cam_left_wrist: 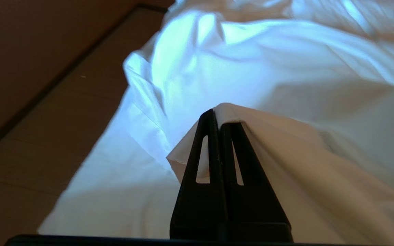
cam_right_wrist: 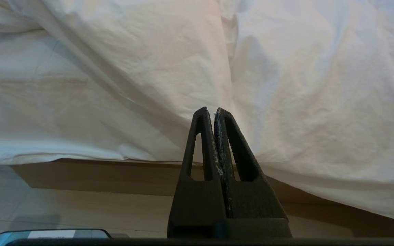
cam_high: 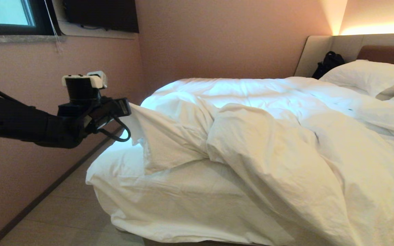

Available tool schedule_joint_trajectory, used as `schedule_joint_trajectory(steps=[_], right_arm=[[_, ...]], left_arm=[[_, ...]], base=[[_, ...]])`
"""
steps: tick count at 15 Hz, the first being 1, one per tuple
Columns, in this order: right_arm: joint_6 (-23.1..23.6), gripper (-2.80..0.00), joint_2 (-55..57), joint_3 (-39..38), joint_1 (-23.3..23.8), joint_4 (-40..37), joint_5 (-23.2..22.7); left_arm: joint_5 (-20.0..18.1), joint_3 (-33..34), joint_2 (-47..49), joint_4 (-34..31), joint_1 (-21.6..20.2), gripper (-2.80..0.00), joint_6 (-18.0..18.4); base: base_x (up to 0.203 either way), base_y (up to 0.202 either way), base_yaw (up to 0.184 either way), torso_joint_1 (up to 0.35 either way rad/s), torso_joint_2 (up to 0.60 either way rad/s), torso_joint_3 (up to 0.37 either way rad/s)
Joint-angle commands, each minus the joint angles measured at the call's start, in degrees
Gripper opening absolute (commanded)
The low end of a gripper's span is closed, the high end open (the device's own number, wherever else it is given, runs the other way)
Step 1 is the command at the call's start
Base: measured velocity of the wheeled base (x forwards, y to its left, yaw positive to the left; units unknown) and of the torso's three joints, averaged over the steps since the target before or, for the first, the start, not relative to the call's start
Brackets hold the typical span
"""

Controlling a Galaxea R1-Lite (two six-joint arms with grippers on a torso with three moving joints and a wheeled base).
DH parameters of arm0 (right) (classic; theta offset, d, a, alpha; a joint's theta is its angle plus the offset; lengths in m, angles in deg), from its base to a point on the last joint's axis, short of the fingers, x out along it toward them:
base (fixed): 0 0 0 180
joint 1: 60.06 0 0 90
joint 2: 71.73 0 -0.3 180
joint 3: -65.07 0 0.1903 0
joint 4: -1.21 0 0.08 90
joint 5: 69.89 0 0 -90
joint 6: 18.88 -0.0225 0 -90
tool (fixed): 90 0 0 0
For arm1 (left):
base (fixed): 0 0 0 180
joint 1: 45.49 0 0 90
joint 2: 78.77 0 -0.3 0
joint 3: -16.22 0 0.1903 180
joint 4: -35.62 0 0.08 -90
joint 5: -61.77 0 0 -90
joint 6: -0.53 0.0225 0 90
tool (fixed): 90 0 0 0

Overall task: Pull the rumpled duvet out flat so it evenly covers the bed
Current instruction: Flatten the corners of the folded blanket

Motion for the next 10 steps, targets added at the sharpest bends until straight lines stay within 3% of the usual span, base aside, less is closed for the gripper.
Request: schedule_joint_trajectory(steps=[1, 3, 7, 10], right_arm=[[-0.02, -2.8, -0.02, 0.04, -0.02, -0.03, 0.0], [-0.02, -2.8, -0.02, 0.04, -0.02, -0.03, 0.0], [-0.02, -2.8, -0.02, -0.02, -0.02, -0.03, 0.0], [-0.02, -2.8, -0.02, -0.05, -0.02, -0.03, 0.0]], left_arm=[[-0.05, -0.92, -0.22, 0.22, -1.61, -2.8, -0.14], [-0.15, -2.62, 1.06, 0.13, -5.6, -2.8, -0.14], [0.21, -3.21, 3.25, 0.61, -6.34, -2.8, 0.24], [0.45, -3.81, 5.91, 1.18, -6.74, -2.8, 3.02]], base=[[0.0, 0.0, 0.0, 0.0, 0.0, 0.0], [0.0, 0.0, 0.0, 0.0, 0.0, 0.0], [0.0, 0.0, 0.0, 0.0, 0.0, 0.0], [0.0, 0.0, 0.0, 0.0, 0.0, 0.0]])
